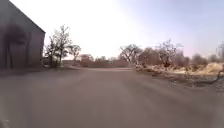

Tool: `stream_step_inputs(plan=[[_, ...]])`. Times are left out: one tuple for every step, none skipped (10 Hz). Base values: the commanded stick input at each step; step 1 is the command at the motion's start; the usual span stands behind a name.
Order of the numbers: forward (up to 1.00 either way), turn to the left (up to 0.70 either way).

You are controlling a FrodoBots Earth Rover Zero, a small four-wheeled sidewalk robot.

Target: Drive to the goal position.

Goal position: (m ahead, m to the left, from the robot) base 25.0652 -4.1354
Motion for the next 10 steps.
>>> stream_step_inputs(plan=[[0.70,0.00],[0.70,0.00],[0.70,0.00],[0.70,0.00],[0.70,0.00],[0.70,0.00],[0.70,0.00],[0.70,0.00],[0.70,0.00],[0.70,0.00]])
